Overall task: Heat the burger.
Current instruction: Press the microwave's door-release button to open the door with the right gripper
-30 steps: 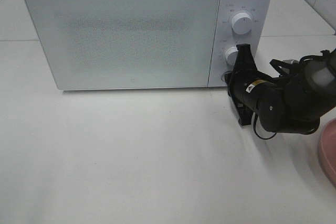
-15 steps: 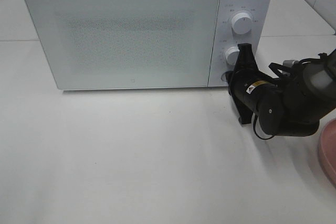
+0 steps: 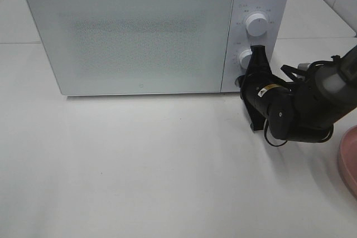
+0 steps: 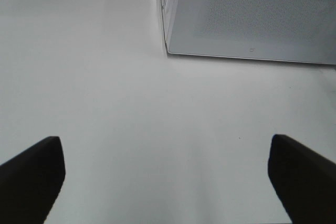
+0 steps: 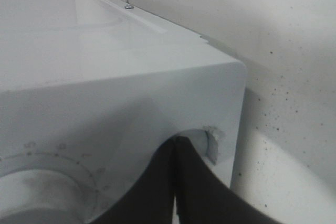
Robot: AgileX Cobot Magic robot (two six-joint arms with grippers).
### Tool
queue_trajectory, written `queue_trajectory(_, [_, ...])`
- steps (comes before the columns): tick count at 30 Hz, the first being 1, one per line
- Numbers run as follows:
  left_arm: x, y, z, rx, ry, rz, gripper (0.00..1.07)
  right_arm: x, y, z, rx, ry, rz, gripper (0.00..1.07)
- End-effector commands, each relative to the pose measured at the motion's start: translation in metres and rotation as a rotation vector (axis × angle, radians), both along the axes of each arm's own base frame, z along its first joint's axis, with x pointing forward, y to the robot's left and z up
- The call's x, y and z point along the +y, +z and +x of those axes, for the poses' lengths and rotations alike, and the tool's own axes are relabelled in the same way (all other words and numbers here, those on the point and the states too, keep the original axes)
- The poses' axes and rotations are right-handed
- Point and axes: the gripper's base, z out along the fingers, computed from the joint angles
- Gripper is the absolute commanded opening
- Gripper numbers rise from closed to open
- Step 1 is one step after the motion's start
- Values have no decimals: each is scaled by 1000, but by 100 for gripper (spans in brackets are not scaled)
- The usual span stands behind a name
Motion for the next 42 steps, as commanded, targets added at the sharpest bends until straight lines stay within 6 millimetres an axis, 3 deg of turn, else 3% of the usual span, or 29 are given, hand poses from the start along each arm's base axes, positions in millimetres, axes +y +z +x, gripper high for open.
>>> queue_trajectory(1, [0,1,-2,-26,2,-8,98,-13,50,35,-351,-99,25,0])
queue_trajectory(8, [0,1,-2,-26,2,-8,98,-15,60,43,-405,-106,31,0])
queue_trajectory(15, [0,1,-2,-26,2,-8,98,-15,57,41,-386,-102,27,0])
queue_trajectory(30, [0,1,-2,-26,2,-8,98,-12,30,6,-158,10,54,0])
queue_trajectory(42, [0,1,-2,-26,2,-8,98,-10,28,-17,11,115,44,0])
